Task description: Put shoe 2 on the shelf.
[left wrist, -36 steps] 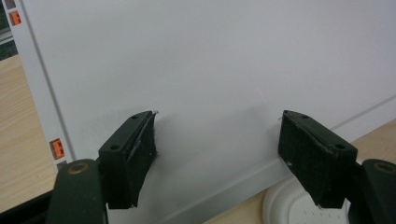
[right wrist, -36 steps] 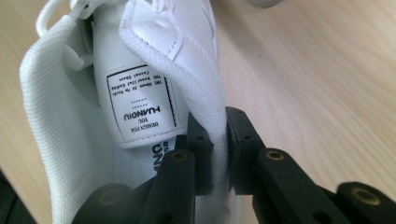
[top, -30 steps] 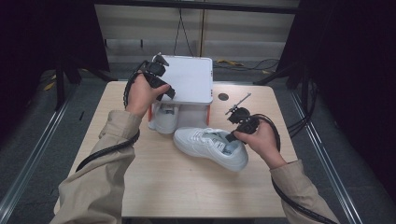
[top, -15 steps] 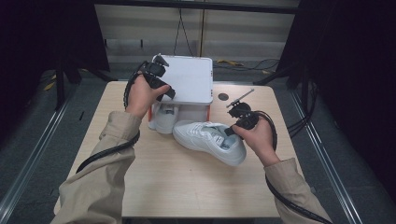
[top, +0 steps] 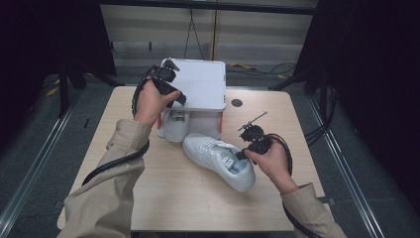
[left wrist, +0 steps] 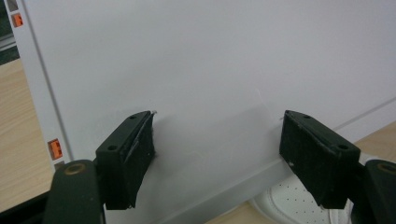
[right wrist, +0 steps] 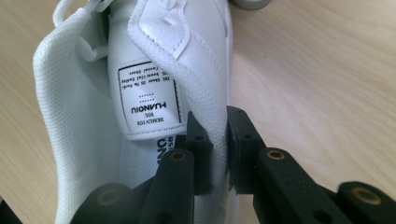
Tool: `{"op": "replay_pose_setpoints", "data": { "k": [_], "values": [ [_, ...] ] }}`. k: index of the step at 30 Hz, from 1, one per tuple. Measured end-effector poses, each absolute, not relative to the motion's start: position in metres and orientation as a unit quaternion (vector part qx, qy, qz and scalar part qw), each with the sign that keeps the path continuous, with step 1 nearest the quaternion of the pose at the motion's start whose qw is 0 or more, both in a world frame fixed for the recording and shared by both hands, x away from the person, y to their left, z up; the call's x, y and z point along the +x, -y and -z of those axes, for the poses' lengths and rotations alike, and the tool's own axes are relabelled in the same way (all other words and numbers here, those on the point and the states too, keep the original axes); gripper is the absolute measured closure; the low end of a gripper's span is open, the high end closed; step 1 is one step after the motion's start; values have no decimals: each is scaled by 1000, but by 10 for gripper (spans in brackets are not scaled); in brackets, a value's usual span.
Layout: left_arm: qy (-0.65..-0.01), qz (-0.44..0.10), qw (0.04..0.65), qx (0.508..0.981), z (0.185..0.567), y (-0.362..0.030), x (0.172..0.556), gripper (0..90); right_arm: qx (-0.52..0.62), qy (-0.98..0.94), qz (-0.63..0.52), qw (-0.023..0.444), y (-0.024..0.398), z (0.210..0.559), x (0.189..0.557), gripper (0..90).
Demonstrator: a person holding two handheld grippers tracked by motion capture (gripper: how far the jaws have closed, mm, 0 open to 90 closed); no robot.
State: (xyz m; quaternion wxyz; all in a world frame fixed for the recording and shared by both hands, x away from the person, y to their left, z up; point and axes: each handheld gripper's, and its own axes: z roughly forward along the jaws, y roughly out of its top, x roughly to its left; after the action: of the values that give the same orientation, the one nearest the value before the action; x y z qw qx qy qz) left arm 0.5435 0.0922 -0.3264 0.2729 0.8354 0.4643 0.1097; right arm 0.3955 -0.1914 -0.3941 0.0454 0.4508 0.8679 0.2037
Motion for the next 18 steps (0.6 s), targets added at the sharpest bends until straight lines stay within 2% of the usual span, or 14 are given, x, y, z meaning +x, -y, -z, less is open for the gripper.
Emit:
{"op": "replay_pose_setpoints", "data": {
  "k": [2, 5, 9, 11, 12, 13, 18],
  "values": [
    [-464, -112, 275, 835, 327, -93, 543, 259, 445, -872, -201, 23, 188, 400, 390, 777],
    [-464, -113, 275, 835, 327, -93, 543, 259, 430, -883, -188, 16, 184, 404, 386, 750],
    [-466, -114, 276, 833, 327, -92, 542, 259, 422, -887, -186, -1, 187, 410, 379, 659],
    [-465, -113, 274, 834, 327, -92, 542, 259, 421, -886, -193, 0, 189, 408, 379, 655],
    [-467, -113, 274, 833, 327, -92, 542, 259, 410, -888, -208, 6, 190, 395, 377, 582],
    [-467, -113, 272, 834, 326, -92, 542, 259, 406, -890, -207, 15, 189, 392, 377, 566],
    [-468, -112, 272, 833, 326, -92, 542, 259, 383, -904, -190, 31, 175, 382, 384, 537]
  ]
}}
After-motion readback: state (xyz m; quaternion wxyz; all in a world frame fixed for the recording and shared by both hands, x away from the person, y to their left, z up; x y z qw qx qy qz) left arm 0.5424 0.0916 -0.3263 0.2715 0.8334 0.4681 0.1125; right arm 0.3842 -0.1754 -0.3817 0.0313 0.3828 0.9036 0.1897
